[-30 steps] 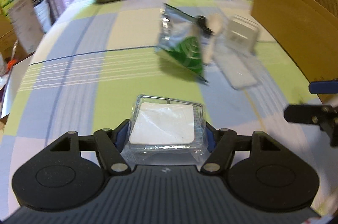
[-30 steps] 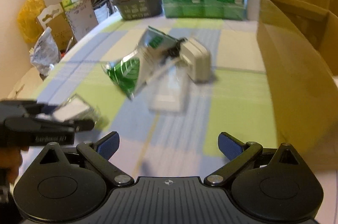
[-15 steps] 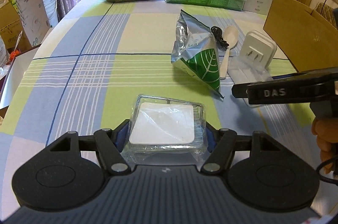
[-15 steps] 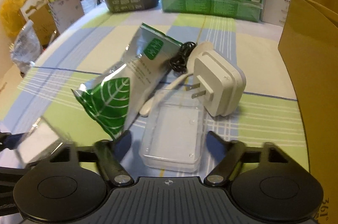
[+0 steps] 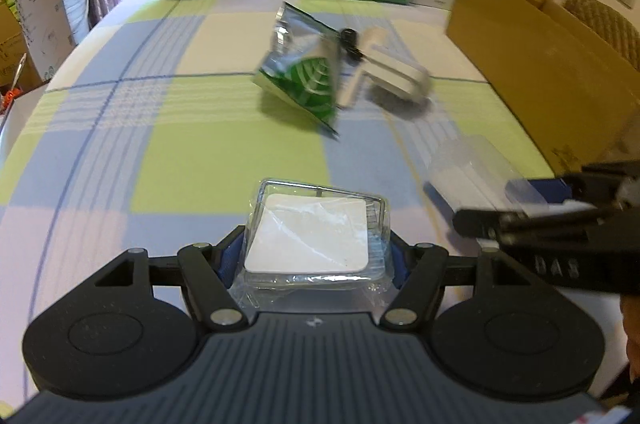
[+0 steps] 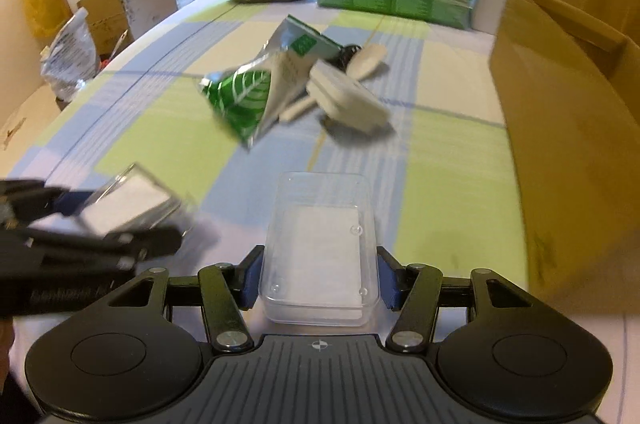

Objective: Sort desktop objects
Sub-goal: 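Lift and carry both held trays toward the cardboard box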

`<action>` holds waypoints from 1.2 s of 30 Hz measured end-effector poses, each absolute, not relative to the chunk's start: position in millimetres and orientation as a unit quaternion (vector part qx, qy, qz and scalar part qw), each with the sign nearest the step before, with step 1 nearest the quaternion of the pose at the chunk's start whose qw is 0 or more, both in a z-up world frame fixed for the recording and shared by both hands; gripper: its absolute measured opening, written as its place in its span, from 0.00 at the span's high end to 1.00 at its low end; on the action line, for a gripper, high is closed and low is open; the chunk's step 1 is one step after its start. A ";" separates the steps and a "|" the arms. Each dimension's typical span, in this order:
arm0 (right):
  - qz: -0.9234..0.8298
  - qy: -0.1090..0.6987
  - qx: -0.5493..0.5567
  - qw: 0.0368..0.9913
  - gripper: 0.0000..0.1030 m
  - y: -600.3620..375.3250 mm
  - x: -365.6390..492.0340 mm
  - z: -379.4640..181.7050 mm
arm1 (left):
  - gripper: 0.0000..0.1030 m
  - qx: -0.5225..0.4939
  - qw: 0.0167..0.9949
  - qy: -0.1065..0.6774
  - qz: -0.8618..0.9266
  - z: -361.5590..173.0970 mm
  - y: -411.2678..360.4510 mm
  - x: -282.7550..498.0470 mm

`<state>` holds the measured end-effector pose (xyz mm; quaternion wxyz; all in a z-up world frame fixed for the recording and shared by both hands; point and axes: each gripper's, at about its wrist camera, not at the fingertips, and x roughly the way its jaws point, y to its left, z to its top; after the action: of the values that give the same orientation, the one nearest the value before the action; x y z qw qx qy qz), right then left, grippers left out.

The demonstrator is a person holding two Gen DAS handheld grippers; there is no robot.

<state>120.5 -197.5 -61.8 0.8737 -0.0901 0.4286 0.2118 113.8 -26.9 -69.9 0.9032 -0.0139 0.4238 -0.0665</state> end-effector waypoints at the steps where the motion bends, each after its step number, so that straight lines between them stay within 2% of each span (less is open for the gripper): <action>1: 0.207 0.430 -0.092 0.874 0.48 -202.2 112.6 -62.4 | 0.37 -0.013 0.903 0.424 -0.069 -70.3 -31.2 107.4; 6: 0.203 0.441 -0.098 0.869 0.48 -212.9 99.1 -71.8 | 0.37 -0.006 0.901 0.427 -0.074 -76.1 -42.6 91.0; 11: 0.204 0.437 -0.086 0.872 0.39 -214.5 105.1 -72.1 | 0.37 0.015 0.903 0.422 -0.077 -77.4 -47.3 89.7; 15: 0.205 0.439 -0.083 0.871 0.39 -213.6 110.5 -75.6 | 0.37 0.025 0.905 0.418 -0.080 -78.9 -48.6 90.0; 19: 0.204 0.437 -0.084 0.872 0.40 -212.2 112.4 -76.8 | 0.36 0.031 0.906 0.415 -0.080 -79.6 -50.3 89.7; 20: 0.204 0.436 -0.086 0.872 0.47 -211.5 112.1 -76.8 | 0.36 0.032 0.906 0.415 -0.080 -79.7 -50.4 89.6; 36: 0.205 0.419 -0.060 0.883 0.48 -228.1 80.4 -41.7 | 0.38 0.028 0.908 0.411 -0.077 -52.1 -60.0 68.0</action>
<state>80.4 -228.1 -41.7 0.8826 -0.0605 0.4186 0.2052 68.0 -60.0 -52.1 0.9077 0.0283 0.4115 -0.0773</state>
